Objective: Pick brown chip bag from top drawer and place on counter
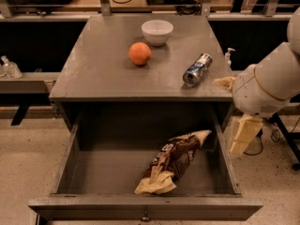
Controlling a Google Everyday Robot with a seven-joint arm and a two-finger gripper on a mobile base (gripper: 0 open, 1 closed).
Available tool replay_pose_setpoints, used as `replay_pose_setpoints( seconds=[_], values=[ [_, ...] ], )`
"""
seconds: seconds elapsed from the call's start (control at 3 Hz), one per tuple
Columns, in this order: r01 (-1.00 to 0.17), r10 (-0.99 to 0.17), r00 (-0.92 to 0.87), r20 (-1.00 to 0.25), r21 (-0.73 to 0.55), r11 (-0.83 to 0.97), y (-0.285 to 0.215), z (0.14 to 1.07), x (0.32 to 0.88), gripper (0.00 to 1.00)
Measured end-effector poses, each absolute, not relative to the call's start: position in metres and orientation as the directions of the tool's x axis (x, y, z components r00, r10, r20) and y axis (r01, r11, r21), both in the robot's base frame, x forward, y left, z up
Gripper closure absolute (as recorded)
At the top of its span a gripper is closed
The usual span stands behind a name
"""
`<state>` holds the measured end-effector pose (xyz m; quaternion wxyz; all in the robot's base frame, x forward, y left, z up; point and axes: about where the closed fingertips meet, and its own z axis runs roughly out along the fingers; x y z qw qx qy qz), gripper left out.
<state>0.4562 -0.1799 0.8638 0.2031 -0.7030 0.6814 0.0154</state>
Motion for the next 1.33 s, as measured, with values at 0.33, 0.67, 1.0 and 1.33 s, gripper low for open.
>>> replay_pose_setpoints(
  seconds=[0.33, 0.67, 1.0, 1.33],
  values=[
    [-0.969, -0.971, 0.081, -0.227, -0.246, -0.023, -0.168, 0.858, 0.464, 0.0],
    [-0.963, -0.98, 0.183, -0.084, -0.216, -0.162, -0.166, 0.817, 0.477, 0.0],
    [-0.92, -0.934, 0.356, -0.017, -0.181, -0.348, -0.171, 0.774, 0.475, 0.0],
    [-0.859, -0.87, 0.494, 0.004, -0.151, -0.488, -0.178, 0.736, 0.472, 0.0]
  ],
)
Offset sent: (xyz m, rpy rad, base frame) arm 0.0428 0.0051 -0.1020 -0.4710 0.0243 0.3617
